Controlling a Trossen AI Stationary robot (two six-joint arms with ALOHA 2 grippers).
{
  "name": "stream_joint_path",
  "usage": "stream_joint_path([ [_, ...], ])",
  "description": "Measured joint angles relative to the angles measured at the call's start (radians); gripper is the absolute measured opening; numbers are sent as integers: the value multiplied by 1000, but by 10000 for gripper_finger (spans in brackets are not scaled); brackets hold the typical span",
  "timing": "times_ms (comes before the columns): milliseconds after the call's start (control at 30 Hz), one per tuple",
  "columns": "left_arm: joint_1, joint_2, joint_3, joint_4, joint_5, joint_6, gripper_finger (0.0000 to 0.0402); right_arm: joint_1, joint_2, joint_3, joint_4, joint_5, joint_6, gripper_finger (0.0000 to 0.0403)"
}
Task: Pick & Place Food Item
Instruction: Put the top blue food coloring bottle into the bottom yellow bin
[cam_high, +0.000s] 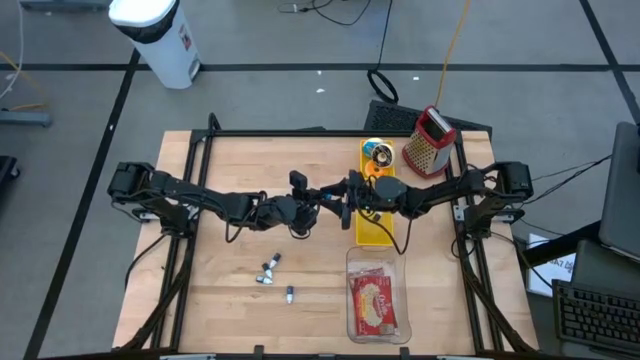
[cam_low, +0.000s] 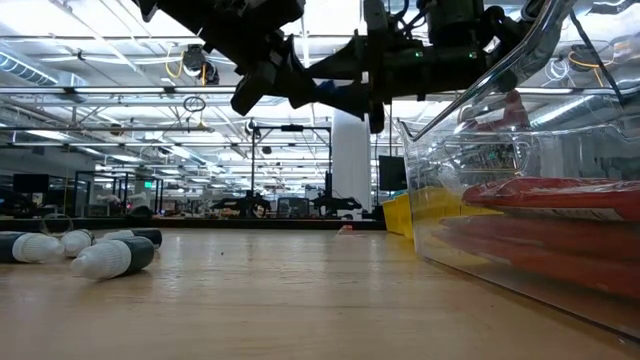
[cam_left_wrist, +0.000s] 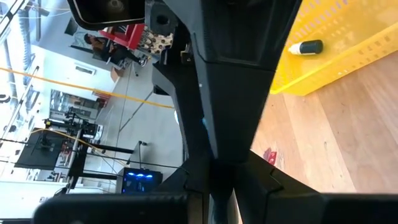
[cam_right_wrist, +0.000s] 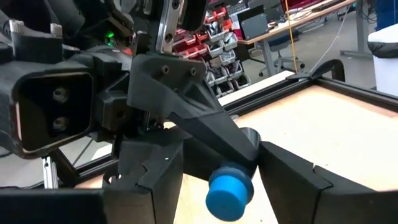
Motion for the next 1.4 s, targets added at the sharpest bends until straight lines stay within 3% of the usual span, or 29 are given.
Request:
stream_joint_path([
  [700, 0, 2, -1, -7, 1, -8, 51, -9, -2, 2, -67, -4, -28, 101],
  [1067, -4, 2, -2, 10, -18, -28, 55, -9, -3, 2, -73, -2, -50, 90],
  [1233, -30, 3, -2, 51, -86, -3, 103, -17, -5, 3, -72, -8, -62, 75],
  [1400, -57, 3, -2, 65, -184, -113, 182, -33, -22, 3, -88, -34, -78, 64],
])
